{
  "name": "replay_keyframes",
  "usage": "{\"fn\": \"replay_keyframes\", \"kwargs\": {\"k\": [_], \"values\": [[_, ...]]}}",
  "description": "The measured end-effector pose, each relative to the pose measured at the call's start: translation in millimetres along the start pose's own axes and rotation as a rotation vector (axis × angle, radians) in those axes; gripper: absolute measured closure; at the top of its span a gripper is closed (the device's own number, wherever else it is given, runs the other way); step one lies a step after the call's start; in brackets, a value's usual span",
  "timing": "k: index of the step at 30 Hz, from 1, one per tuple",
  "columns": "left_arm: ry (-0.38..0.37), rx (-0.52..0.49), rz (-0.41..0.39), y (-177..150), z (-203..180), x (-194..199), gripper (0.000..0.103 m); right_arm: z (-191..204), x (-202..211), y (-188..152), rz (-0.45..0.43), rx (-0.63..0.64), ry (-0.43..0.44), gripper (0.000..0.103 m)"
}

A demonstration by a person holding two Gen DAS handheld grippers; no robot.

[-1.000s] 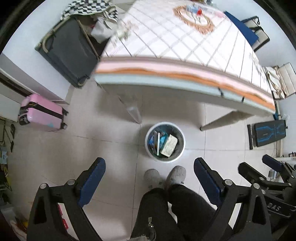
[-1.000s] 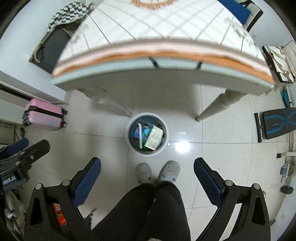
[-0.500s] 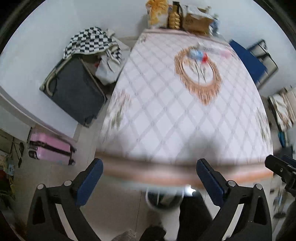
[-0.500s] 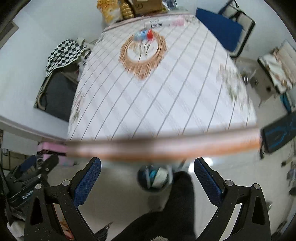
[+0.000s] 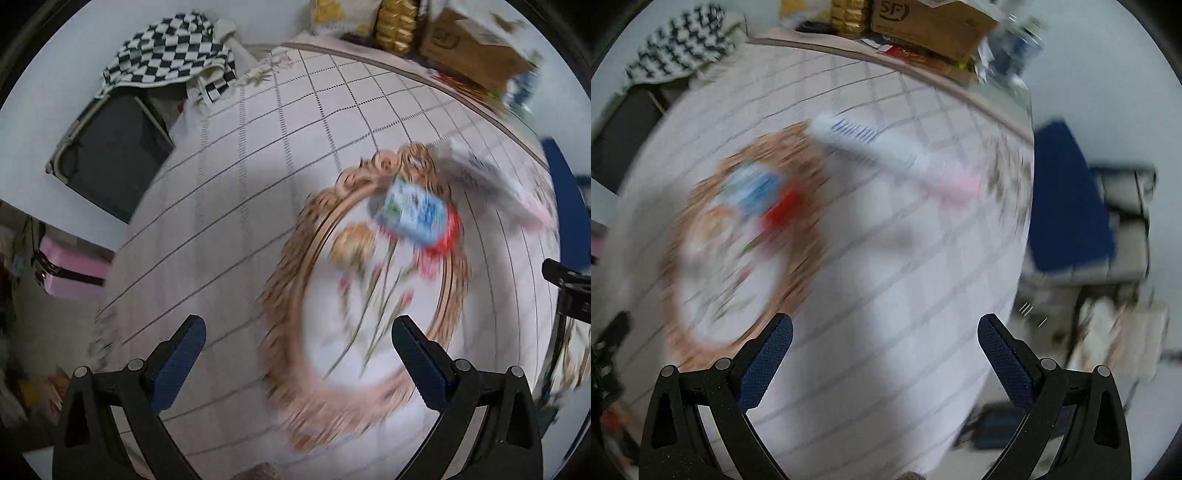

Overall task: Collect trash
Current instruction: 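Grasp the white Doctor toothpaste box with the right tool while the left grasps the milk carton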

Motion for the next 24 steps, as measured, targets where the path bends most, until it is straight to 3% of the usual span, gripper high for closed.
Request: {"fn": "replay_keyframes", "kwargs": {"k": [4, 7, 10, 11, 13, 16, 19, 22, 23, 24], "values": [[0.013, 0.056, 0.053, 47.5, -24.7, -26.4, 0.000, -9.2, -51.3, 88.9, 0.030, 0.176, -0.118, 0.002], [0.000, 0.098, 0.075, 65.6, -31.7, -37.3, 0.000, -2.0, -80.8, 128.1, 0.045, 0.294, -0.122, 0.002], [-0.073, 0.176, 0.094, 74.1, -30.8, -42.3, 0.001, 2.0, -108.7, 152.0, 0.097, 0.349, -0.084, 0.004], [-0.103, 0.204, 0.104, 76.1, -30.2, -44.4, 0.001, -0.9, -114.6, 155.9, 0.116, 0.333, -0.056, 0.008], [-0.153, 0.254, 0.135, 79.7, -29.7, -50.3, 0.001, -16.1, -120.9, 158.8, 0.159, 0.231, 0.077, 0.033], [-0.246, 0.327, 0.206, 85.1, -30.6, -65.4, 0.001, -53.6, -126.7, 147.8, 0.231, -0.017, 0.237, 0.047], [-0.304, 0.401, 0.285, 88.6, -34.6, -84.2, 0.001, -87.0, -137.3, 122.8, 0.283, -0.235, 0.342, 0.051], [-0.277, 0.411, 0.316, 90.9, -41.3, -94.6, 0.016, -104.3, -142.2, 97.5, 0.268, -0.337, 0.341, 0.052], [-0.252, 0.395, 0.297, 91.2, -43.8, -91.2, 0.031, -107.1, -143.3, 89.8, 0.259, -0.355, 0.341, 0.053], [-0.234, 0.343, 0.267, 90.2, -48.4, -85.6, 0.039, -108.2, -144.1, 83.4, 0.255, -0.366, 0.342, 0.054]]}}
Point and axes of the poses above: each gripper's, at about its wrist camera, not at the fingertips, and x roughly against the way its jaws point, z to its left, y to its top, the point moved 1 cm from there along -x, roughly the way its jaws point, and after that the axes turned 11 degrees about z, right-handed, at the moved point
